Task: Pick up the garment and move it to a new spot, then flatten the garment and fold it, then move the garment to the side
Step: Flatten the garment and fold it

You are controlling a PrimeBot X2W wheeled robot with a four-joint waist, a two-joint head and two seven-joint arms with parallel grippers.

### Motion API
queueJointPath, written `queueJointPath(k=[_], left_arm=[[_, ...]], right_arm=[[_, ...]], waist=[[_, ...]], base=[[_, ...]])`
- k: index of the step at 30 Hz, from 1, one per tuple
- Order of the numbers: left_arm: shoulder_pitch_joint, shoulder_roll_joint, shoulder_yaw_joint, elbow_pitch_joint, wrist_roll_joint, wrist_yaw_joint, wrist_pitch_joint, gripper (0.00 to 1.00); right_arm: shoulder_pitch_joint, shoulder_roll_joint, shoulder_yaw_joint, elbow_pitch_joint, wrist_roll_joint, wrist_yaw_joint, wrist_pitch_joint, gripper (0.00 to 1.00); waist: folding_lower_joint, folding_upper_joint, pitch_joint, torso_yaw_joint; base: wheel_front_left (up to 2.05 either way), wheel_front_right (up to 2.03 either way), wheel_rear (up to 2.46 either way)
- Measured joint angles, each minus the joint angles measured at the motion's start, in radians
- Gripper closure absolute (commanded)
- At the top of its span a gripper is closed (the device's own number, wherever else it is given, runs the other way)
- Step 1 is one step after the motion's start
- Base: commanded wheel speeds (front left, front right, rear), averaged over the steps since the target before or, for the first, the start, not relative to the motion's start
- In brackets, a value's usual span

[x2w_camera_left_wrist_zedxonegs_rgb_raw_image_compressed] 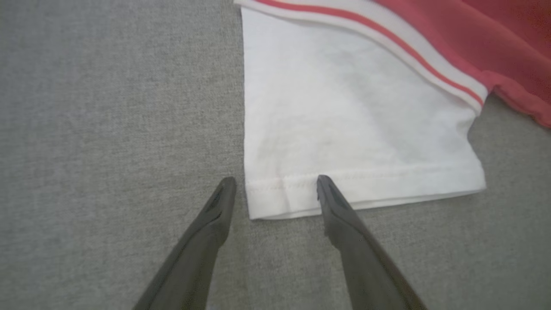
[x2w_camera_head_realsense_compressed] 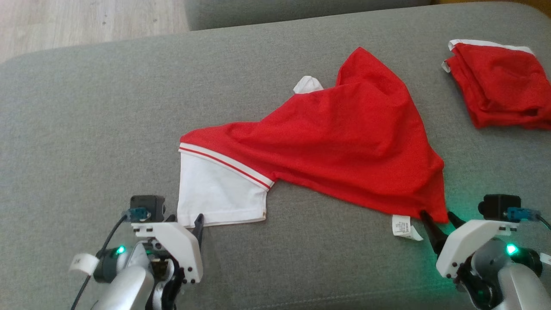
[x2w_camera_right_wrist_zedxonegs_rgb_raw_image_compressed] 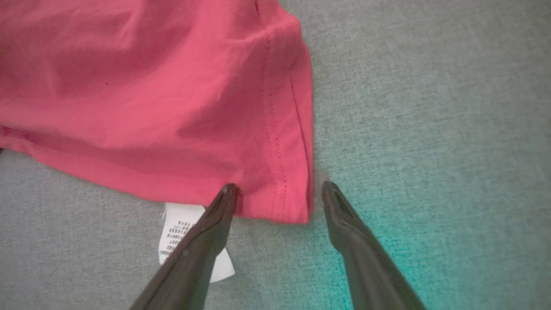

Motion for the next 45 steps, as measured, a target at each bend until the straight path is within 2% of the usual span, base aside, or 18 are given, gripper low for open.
queueJointPath(k=[7,8,9,10,11,12,13,14,17,24,29,33,36,38,42,45], left_arm=[[-0.035,-0.011,-0.007,0.034,-0.014,0.000,0.023,0.00],[-0.036,-0.013,-0.007,0.037,-0.015,0.000,0.029,0.00],[-0.038,-0.016,-0.007,0.040,-0.015,0.000,0.033,0.00],[-0.041,-0.019,-0.008,0.045,-0.021,0.000,0.036,0.07],[-0.046,-0.020,-0.008,0.052,-0.025,0.000,0.046,0.19],[-0.052,-0.021,-0.008,0.058,-0.025,0.000,0.053,0.47],[-0.056,-0.021,-0.008,0.063,-0.025,0.000,0.053,0.72],[-0.057,-0.021,-0.010,0.065,-0.025,-0.001,0.059,1.00],[-0.057,-0.023,-0.012,0.064,-0.032,-0.001,0.060,1.00],[-0.044,-0.013,-0.011,0.029,-0.030,0.010,0.041,1.00],[-0.028,0.009,-0.009,-0.036,-0.029,0.010,0.019,1.00],[-0.053,0.012,-0.013,-0.100,-0.017,-0.004,0.015,1.00],[-0.169,0.014,-0.011,-0.090,0.000,-0.037,-0.001,1.00],[-0.289,0.003,-0.006,-0.055,0.005,-0.059,-0.008,1.00],[-0.537,-0.037,-0.002,0.081,0.007,-0.109,-0.010,1.00],[-0.697,-0.066,0.010,0.194,0.007,-0.134,-0.009,1.00]], right_arm=[[-0.013,0.001,0.006,0.022,0.010,0.000,-0.004,0.00],[-0.019,0.002,0.009,0.029,0.012,0.000,-0.004,0.05],[-0.025,0.002,0.012,0.035,0.017,0.000,-0.004,0.17],[-0.029,0.002,0.013,0.039,0.020,0.000,-0.003,0.31],[-0.031,0.002,0.015,0.043,0.023,0.000,-0.003,0.55],[-0.034,0.002,0.021,0.048,0.027,0.000,-0.003,0.73],[-0.038,0.002,0.028,0.051,0.028,0.000,-0.003,1.00],[-0.042,0.002,0.034,0.054,0.030,0.000,-0.003,1.00],[-0.043,0.002,0.042,0.054,0.035,0.000,-0.016,1.00],[-0.045,-0.001,0.030,0.016,0.035,0.000,-0.144,1.00],[-0.043,-0.004,0.030,-0.022,0.066,0.000,-0.149,1.00],[-0.055,-0.017,0.040,-0.099,0.168,0.000,-0.130,1.00],[-0.137,-0.077,0.081,-0.132,0.270,0.000,-0.110,1.00],[-0.231,-0.141,0.114,-0.128,0.305,0.000,-0.105,1.00],[-0.441,-0.240,0.178,-0.094,0.403,0.000,-0.105,1.00],[-0.606,-0.312,0.270,-0.049,0.431,0.000,-0.110,1.00]], waist=[[0.0000,0.0000,0.004,0.000],[0.0000,0.0000,0.003,0.000],[0.0000,0.0000,0.003,0.001],[0.0000,0.0000,0.002,0.001],[0.0000,0.0000,0.002,0.002],[0.0000,0.0000,0.001,0.002],[0.0000,0.0000,0.000,0.002],[0.0000,0.0000,-0.001,0.002],[0.0000,0.0000,-0.005,0.004],[0.0000,0.0000,-0.030,0.005],[0.0000,0.0000,-0.036,0.007],[0.0000,0.0000,-0.010,0.012],[0.0000,0.0000,0.025,0.020],[0.0000,0.0000,0.055,0.027],[0.0001,0.0000,0.124,0.043],[0.0002,0.0000,0.183,0.053]], base=[[0.00,0.00,0.00],[0.00,0.00,0.00],[0.00,0.00,0.00],[0.00,0.00,0.00],[0.00,0.00,0.00],[0.00,0.00,0.00],[0.00,0.00,0.00],[0.00,0.00,0.00],[0.00,0.00,0.00],[0.00,0.00,0.00],[0.00,0.00,0.00],[0.00,0.00,0.00],[0.00,0.00,0.00],[0.00,0.00,0.00],[0.00,0.00,0.00],[0.00,0.00,0.00]])
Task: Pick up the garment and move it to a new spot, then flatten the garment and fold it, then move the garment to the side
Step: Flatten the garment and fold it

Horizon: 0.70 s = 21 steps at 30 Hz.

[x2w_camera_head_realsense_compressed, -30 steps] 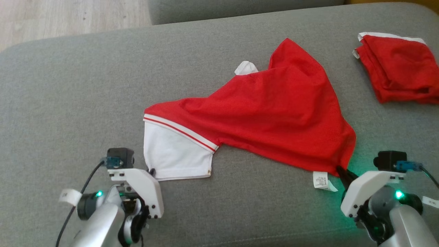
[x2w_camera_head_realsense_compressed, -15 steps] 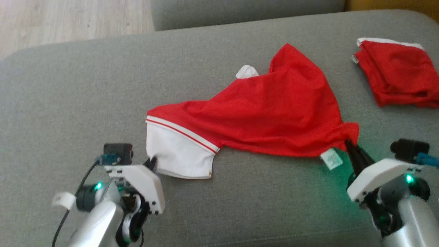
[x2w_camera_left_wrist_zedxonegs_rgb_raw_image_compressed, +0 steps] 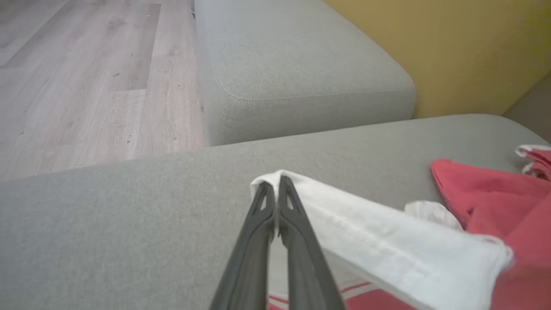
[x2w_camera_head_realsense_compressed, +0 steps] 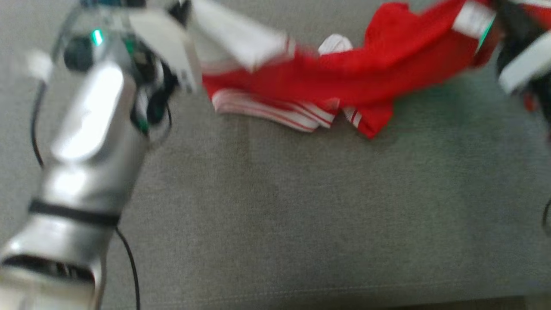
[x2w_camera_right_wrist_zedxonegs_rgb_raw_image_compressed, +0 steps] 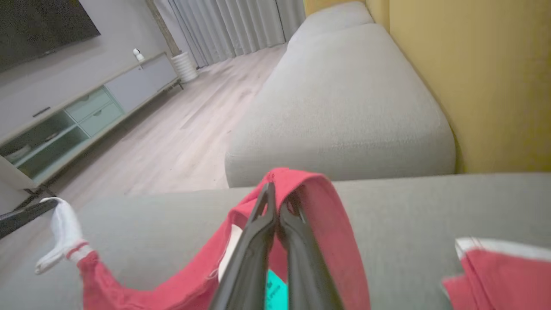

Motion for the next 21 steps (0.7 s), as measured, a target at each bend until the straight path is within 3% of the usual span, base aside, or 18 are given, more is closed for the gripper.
queueJointPath(k=[9,21], left_arm=[[-0.490,-0.064,0.049,0.248,0.035,-0.025,-0.093,1.00],[-0.957,-0.099,0.098,0.471,0.052,-0.043,-0.188,1.00]], right_arm=[[-0.508,-0.087,0.182,0.187,0.068,0.000,-0.077,1.00],[-0.962,-0.129,0.334,0.372,0.118,0.000,-0.202,1.00]], waist=[[0.0002,-0.0001,0.153,0.030],[-0.0001,0.0000,0.210,0.054]], base=[[0.00,0.00,0.00],[0.00,0.00,0.00]])
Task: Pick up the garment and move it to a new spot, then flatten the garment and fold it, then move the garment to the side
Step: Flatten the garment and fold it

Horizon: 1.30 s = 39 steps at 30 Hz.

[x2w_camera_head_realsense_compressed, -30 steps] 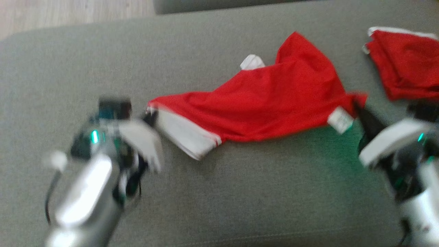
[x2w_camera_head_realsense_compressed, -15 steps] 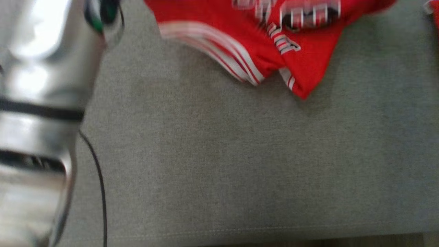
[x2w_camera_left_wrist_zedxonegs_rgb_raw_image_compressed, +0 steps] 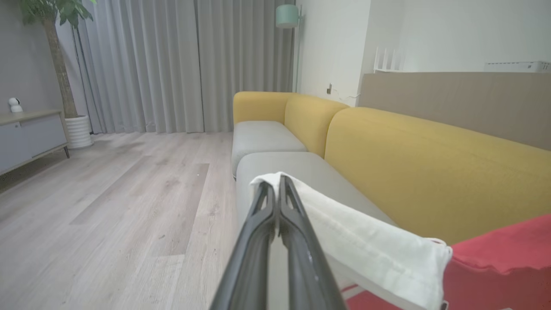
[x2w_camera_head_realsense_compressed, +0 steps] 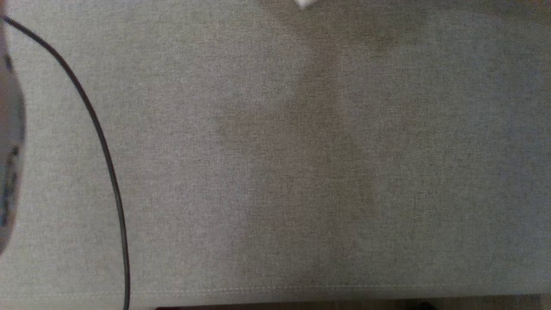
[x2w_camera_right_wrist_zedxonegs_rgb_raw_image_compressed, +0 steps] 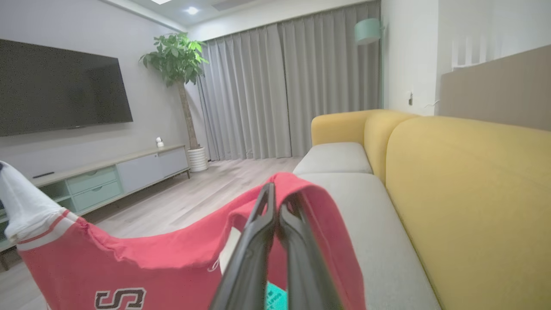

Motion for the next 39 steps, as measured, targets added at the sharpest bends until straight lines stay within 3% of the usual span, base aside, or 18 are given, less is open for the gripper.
queueJointPath(k=[7,12,21,26,29,33,39], left_arm=[[-0.137,-0.005,0.002,0.087,0.003,-0.003,-0.023,1.00],[-0.132,-0.016,-0.028,0.148,0.010,-0.053,-0.043,1.00],[0.130,-0.004,-0.135,0.269,0.043,-0.170,-0.015,1.00],[0.299,0.026,-0.206,0.267,-0.002,-0.180,0.100,1.00],[0.429,0.041,-0.287,0.185,-0.081,-0.184,0.235,1.00],[0.624,0.134,-0.422,-0.019,-0.238,-0.184,0.473,1.00],[0.845,0.402,-0.546,-0.370,-0.467,-0.184,0.803,1.00]], right_arm=[[-0.130,-0.022,0.105,0.072,0.029,0.000,-0.051,1.00],[-0.126,-0.040,0.187,0.081,0.095,0.000,-0.063,1.00],[0.191,-0.040,0.364,0.016,0.304,0.000,-0.112,1.00],[0.334,-0.038,0.470,-0.040,0.408,0.000,-0.073,1.00],[0.411,-0.040,0.531,-0.076,0.468,0.000,-0.002,1.00],[0.519,-0.075,0.622,-0.120,0.514,0.000,0.099,1.00],[0.644,-0.126,0.680,-0.174,0.559,0.000,0.270,1.00]], waist=[[-0.0001,0.0000,-0.001,0.004],[0.0000,0.0000,0.007,0.019],[-0.0001,0.0000,-0.066,0.029],[-0.0002,0.0001,-0.148,0.020],[-0.0003,0.0001,-0.205,0.012],[-0.0003,0.0001,-0.284,0.004],[-0.0003,0.0001,-0.386,-0.005]], base=[[0.00,0.00,0.00],[0.00,0.00,0.00],[0.00,0.00,0.00],[0.00,0.00,0.00],[0.00,0.00,0.00],[0.00,0.00,0.00],[0.00,0.00,0.00]])
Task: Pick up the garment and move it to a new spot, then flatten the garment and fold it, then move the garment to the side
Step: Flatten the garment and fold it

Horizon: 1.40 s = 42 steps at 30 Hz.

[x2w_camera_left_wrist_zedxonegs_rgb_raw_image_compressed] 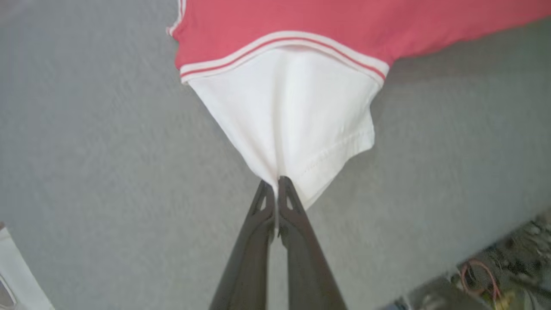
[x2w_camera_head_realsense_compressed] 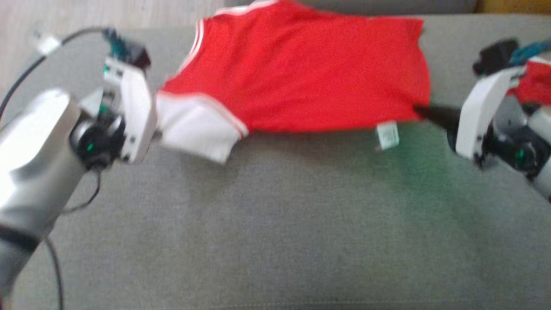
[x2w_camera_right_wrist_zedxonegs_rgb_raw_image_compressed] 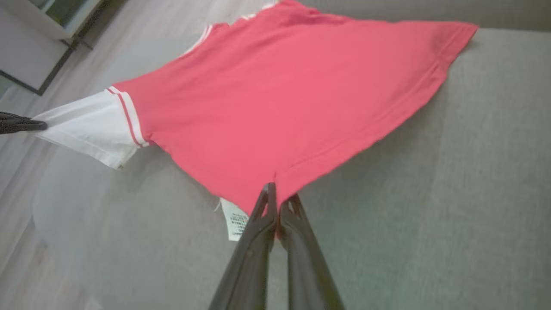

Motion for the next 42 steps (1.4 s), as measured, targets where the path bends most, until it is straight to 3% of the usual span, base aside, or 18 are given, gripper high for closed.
queueJointPath(k=[4,9,17,23,31,42], left_arm=[[0.093,0.126,-0.017,-0.214,-0.098,0.015,0.169,1.00],[0.215,0.234,-0.028,-0.475,-0.231,0.120,0.350,1.00],[0.348,0.369,-0.035,-0.785,-0.372,0.268,0.496,1.00],[0.371,0.430,-0.025,-0.890,-0.407,0.329,0.526,1.00],[0.306,0.416,0.011,-0.856,-0.431,0.392,0.569,1.00],[0.087,0.275,0.028,-0.642,-0.326,0.413,0.571,1.00]], right_arm=[[0.059,-0.042,0.015,-0.041,-0.003,0.000,0.139,1.00],[0.128,-0.095,0.019,-0.085,-0.006,0.000,0.296,1.00],[0.215,-0.166,0.022,-0.154,-0.001,0.000,0.541,1.00],[0.230,-0.212,0.019,-0.225,0.001,0.000,0.616,1.00],[0.192,-0.206,-0.041,-0.210,0.041,0.000,0.647,1.00],[0.033,-0.061,-0.123,-0.023,0.113,0.000,0.682,1.00]], waist=[[0.0000,0.0000,-0.045,0.001],[0.0000,0.0000,-0.072,0.005],[0.0000,0.0000,-0.093,-0.005],[0.0000,0.0000,-0.085,-0.019],[0.0000,0.0000,-0.019,-0.039],[0.0002,0.0000,0.085,-0.072]], base=[[0.00,0.00,0.00],[0.00,0.00,0.00],[0.00,0.00,0.00],[0.00,0.00,0.00],[0.00,0.00,0.00],[0.00,0.00,0.00]])
